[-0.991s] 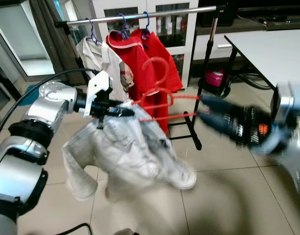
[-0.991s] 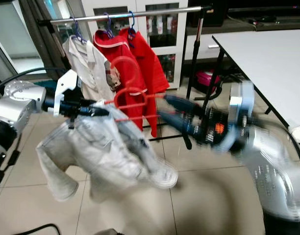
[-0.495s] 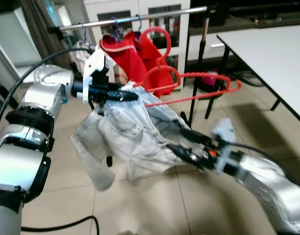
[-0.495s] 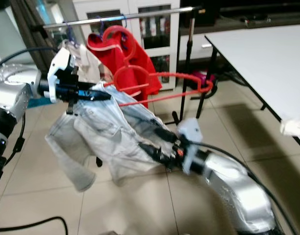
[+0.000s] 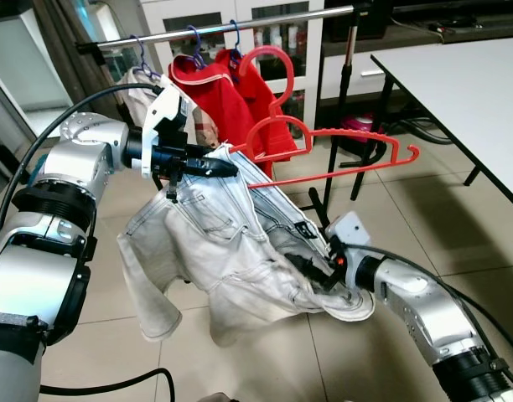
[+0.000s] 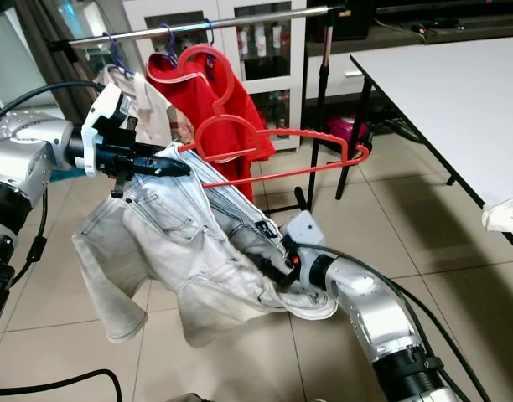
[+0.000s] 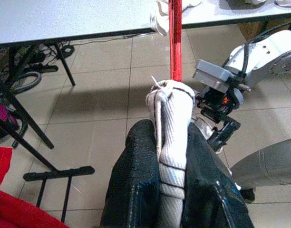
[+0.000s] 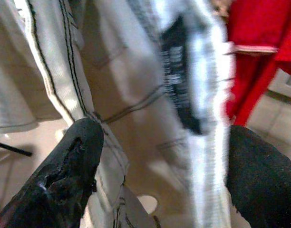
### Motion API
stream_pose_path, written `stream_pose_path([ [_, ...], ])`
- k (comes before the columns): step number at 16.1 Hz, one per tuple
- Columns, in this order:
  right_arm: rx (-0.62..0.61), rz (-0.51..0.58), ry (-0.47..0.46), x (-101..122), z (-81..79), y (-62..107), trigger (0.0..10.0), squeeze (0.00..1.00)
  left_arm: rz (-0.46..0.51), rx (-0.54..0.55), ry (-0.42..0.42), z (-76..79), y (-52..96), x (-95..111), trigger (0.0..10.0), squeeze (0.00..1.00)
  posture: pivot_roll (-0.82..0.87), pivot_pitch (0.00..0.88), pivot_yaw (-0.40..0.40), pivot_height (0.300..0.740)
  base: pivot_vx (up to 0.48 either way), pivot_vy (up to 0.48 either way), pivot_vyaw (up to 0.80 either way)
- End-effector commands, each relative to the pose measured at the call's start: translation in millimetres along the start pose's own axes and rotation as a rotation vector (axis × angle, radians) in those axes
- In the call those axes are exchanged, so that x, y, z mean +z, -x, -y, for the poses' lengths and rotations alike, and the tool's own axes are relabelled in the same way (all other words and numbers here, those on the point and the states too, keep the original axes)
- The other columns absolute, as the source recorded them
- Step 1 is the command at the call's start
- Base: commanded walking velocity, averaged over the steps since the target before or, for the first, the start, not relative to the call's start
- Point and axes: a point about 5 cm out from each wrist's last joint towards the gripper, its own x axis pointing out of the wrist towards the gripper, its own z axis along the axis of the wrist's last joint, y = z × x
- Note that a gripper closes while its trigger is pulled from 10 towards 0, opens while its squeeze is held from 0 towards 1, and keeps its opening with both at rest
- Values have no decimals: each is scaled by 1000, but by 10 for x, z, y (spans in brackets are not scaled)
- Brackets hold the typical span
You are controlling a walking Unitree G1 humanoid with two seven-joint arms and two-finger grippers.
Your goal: Hang hanger
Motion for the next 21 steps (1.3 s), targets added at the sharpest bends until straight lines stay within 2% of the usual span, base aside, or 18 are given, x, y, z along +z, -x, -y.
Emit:
stream_pose_path([
  [1,0,13,23,25,9,5,10000,0,30,19,-81,-47,93,245,0,0,-125,0,142,740,0,0,0],
  [3,-45,-78,99,-113,84,9,10000,0,48,1,-81,-34,104,271,0,0,-132,0,148,740,0,0,0],
  [4,-83,-109,103,-183,123,-1,10000,0,57,-8,-83,-29,118,298,0,0,-132,0,148,740,0,0,0],
  [7,-118,-158,35,-346,164,-15,10000,0,60,-15,-93,-25,182,369,0,0,-131,0,148,740,0,0,0],
  [8,-127,-188,1,-448,175,-14,0,0,64,-17,-99,-22,222,414,0,0,-121,0,140,740,0,0,0],
  [12,-146,-295,-39,-731,199,49,0,0,39,13,-102,-18,334,423,0,0,-110,0,129,740,0,0,0],
  [21,-161,-304,-88,-851,271,121,0,0,11,60,-80,5,450,331,0,0,-115,0,130,740,0,0,0],
])
